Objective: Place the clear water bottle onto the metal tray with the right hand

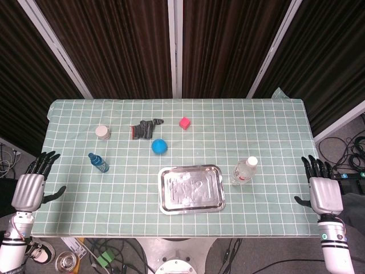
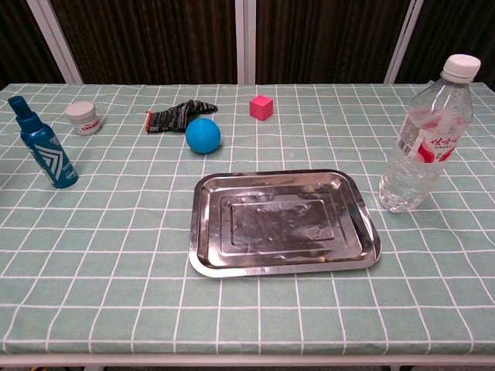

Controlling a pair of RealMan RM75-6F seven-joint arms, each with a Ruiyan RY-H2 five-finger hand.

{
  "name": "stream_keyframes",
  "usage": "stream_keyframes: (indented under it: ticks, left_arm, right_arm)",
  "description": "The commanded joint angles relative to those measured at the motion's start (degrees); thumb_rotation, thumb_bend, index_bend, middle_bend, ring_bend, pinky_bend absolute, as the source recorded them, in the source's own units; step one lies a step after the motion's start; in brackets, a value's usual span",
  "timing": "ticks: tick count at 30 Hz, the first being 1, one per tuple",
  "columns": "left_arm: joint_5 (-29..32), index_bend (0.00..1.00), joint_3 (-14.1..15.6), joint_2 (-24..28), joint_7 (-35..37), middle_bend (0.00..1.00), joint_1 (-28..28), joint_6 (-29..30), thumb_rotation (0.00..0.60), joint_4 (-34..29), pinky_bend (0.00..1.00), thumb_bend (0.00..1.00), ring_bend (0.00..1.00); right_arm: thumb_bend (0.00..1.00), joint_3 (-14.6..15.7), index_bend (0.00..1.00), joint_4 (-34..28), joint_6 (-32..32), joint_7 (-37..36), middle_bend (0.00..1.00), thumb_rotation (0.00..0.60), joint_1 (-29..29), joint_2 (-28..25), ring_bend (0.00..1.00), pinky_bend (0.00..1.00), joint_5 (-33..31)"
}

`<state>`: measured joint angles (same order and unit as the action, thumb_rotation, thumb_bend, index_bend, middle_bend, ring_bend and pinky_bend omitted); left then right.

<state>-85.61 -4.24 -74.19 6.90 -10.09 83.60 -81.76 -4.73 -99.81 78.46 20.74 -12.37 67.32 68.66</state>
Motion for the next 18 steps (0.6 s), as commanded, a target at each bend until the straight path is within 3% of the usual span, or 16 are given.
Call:
stream_keyframes:
  ticks: [1, 8, 11, 13, 16, 18]
  left_arm:
    - [0.0, 0.16, 0.1, -0.4, 0.2, 0.18, 0.0, -0.1, 0.600, 0.3, 0.19, 0.24, 0.09]
    - [-0.7, 0.16, 0.4, 0.1, -0.9, 0.18, 0.1, 0.3, 0.600, -0.8, 0.19, 0.24, 0.09]
    - [-0.6, 0.16, 0.2, 0.4, -1.1, 0.18, -0.1, 0.1, 0.600, -1.0, 0.19, 0.24, 0.09]
    - [-0.4, 0.16, 0.1, 0.4, -1.0, 0.18, -0.3, -0.2, 0.600, -1.0, 0.19, 0.24, 0.09]
    - [-0.2, 0.16, 0.2, 0.1, -0.7, 0.18, -0.4, -0.7, 0.600, -0.6, 0.19, 0.24, 0.09]
    - [0.0, 0.16, 0.3, -0.1, -0.4, 0.18, -0.4, -1.0, 0.600, -0.1, 0.19, 0.24, 0.09]
  right_arm:
    - [0.00, -0.1, 0.00, 0.2, -0.4, -0.1, 0.00, 0.600, -0.1, 0.2, 0.00, 0.00, 0.1]
    - [0.00, -0.3, 0.00, -1.0, -0.7, -1.3, 0.00, 0.600, 0.3, -1.4, 0.00, 0.00, 0.3]
    - [0.00, -0.8, 0.00, -1.7, -3.1, -5.3, 0.00, 0.600, 0.1, -2.9, 0.00, 0.00, -0.6]
    - [0.00, -1.2, 0.00, -1.8, -8.8, -15.0, 0.00, 0.600, -0.8, -4.2, 0.00, 0.00, -0.7]
    - [0.00, -2.2, 0.00, 1.2, -19.6, -39.5, 0.00, 0.600, -3.1, -5.6, 0.00, 0.00, 3.9]
    - [0.00, -3.3, 0.00, 5.6, -22.9, -57.1, 0.00, 0.600, -4.3, -4.6, 0.00, 0.00, 8.9]
